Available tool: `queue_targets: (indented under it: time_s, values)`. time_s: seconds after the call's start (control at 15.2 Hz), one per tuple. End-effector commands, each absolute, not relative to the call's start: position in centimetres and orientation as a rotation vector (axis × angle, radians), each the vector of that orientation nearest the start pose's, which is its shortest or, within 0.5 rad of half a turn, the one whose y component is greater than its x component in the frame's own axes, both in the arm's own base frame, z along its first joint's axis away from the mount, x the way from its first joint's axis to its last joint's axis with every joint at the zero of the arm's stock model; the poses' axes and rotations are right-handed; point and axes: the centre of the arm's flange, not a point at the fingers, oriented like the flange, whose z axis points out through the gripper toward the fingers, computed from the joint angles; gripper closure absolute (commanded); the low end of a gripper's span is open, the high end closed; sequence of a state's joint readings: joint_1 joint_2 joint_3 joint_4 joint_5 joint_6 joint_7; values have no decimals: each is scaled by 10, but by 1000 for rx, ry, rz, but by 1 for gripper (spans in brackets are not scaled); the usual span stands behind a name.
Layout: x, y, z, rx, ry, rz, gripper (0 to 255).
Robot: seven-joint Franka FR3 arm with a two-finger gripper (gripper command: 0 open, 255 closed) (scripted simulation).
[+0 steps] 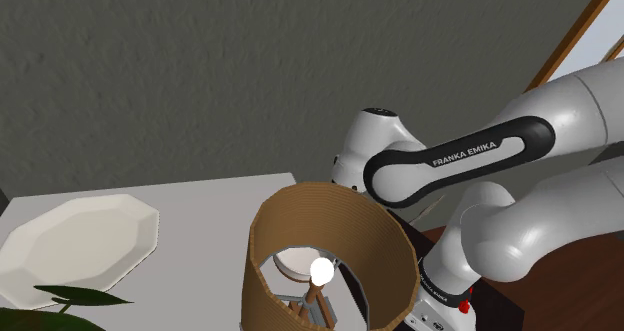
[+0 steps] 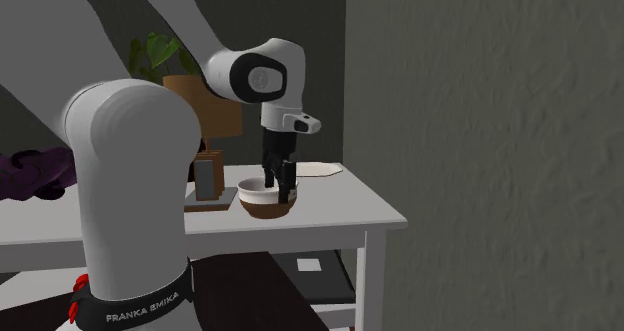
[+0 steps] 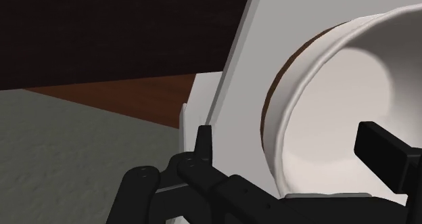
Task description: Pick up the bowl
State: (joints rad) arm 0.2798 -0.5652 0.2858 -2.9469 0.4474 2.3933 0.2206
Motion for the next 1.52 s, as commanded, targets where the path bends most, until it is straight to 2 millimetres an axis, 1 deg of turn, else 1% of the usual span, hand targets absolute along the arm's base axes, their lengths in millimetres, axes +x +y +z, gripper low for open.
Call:
queue_targets:
  time_s: [0.0, 0.13, 0.2, 0.26, 0.86, 1.45]
  values:
    - [272, 158, 300, -2992, 39, 57, 0]
    - [272, 158, 292, -2992, 39, 57, 0]
    - [272, 158, 292, -2992, 39, 57, 0]
    - [272, 157, 292, -2992, 39, 57, 255]
    - [272, 158, 292, -2992, 39, 57, 255]
    - [272, 158, 339, -2992, 39, 57, 255]
